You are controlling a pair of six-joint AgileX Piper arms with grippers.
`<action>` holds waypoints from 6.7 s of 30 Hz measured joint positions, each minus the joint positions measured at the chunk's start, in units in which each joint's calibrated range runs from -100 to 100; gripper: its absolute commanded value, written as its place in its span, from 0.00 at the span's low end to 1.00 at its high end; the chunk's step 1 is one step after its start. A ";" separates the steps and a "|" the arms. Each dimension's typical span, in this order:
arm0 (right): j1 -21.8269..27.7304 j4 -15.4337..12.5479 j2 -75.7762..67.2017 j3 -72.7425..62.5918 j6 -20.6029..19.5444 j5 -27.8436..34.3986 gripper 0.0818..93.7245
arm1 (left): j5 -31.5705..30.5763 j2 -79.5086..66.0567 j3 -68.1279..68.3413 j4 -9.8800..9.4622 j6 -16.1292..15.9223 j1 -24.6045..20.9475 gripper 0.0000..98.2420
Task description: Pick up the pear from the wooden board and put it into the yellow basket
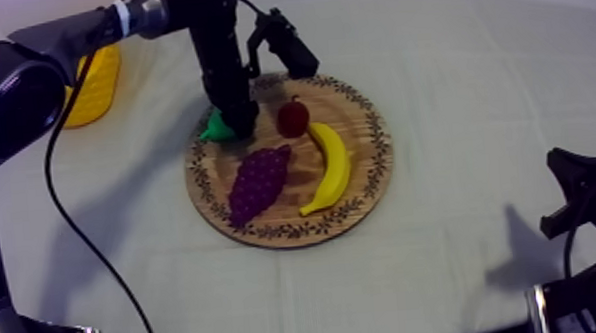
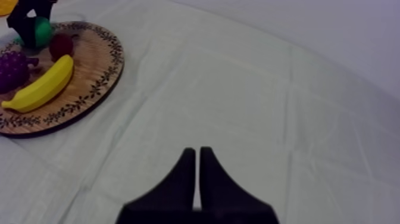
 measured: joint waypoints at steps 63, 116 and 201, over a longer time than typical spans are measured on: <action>0.00 0.00 0.00 0.00 0.00 0.00 0.00 | 7.33 -24.17 -5.52 -1.48 0.38 -9.27 0.45; 0.00 0.00 0.00 0.00 0.02 0.00 0.00 | 7.34 0.04 -25.47 2.63 11.31 -28.63 0.48; 0.00 0.00 0.00 0.00 0.00 0.00 0.00 | -13.55 -63.44 35.36 4.73 10.35 -28.23 0.41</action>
